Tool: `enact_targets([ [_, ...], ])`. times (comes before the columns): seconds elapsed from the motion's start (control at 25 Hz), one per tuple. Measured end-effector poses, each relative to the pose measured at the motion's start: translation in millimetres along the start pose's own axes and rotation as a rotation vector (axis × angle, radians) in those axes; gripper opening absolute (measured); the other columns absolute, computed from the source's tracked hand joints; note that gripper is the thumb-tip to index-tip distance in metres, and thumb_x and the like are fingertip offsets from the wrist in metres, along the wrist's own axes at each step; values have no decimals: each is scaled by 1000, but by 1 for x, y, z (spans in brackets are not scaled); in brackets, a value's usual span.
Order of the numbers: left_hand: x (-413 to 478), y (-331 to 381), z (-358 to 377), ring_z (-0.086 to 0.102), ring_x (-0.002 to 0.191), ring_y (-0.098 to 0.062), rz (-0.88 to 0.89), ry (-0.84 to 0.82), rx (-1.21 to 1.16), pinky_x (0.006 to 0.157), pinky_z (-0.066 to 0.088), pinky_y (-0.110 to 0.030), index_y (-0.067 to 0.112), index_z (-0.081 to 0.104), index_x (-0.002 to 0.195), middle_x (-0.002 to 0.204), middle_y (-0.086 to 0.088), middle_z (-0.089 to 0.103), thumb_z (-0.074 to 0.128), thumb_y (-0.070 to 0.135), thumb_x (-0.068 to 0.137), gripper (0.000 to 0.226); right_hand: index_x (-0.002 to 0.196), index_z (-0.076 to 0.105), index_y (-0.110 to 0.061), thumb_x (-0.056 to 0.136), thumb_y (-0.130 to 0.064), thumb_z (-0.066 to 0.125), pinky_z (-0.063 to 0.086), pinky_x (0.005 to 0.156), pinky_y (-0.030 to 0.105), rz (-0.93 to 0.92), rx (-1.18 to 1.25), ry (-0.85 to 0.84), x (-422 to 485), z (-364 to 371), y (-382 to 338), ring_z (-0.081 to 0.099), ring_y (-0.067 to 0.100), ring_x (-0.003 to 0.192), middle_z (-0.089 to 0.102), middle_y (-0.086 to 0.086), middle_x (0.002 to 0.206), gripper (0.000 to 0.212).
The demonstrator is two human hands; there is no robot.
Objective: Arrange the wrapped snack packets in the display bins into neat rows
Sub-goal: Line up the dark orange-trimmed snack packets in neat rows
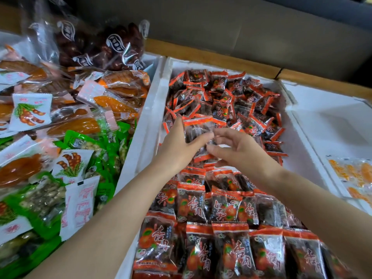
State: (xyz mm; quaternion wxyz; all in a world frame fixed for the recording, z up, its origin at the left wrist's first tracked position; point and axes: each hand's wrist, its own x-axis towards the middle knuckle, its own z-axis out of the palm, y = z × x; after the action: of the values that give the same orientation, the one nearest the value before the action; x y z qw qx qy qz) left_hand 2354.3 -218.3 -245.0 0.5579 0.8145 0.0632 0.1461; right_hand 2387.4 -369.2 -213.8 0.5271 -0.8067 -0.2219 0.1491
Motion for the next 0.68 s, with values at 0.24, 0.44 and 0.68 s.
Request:
enact_targets([
  [0.24,-10,9,0,45,106,19,-44,-71,-47,91,34,-8,30,44,123,116,23,50,47,47,94,33,90,63,-15,88,-19,62,48,61,19,25,95,73,-9,-22,8,61,9,72,62,1,80,4],
  [0.44,2,6,3,65,94,-18,-129,30,-148,90,52,-43,24,50,113,108,3,58,62,34,87,31,71,63,-11,91,-23,59,52,73,35,229,-292,432,23,-65,55,60,26,72,59,8,69,25],
  [0.68,13,19,17,61,98,-14,-160,45,-257,82,58,-35,10,58,122,104,1,54,67,18,88,36,83,70,-2,90,-28,63,41,50,18,341,-422,249,42,-53,68,55,14,59,64,6,68,27],
])
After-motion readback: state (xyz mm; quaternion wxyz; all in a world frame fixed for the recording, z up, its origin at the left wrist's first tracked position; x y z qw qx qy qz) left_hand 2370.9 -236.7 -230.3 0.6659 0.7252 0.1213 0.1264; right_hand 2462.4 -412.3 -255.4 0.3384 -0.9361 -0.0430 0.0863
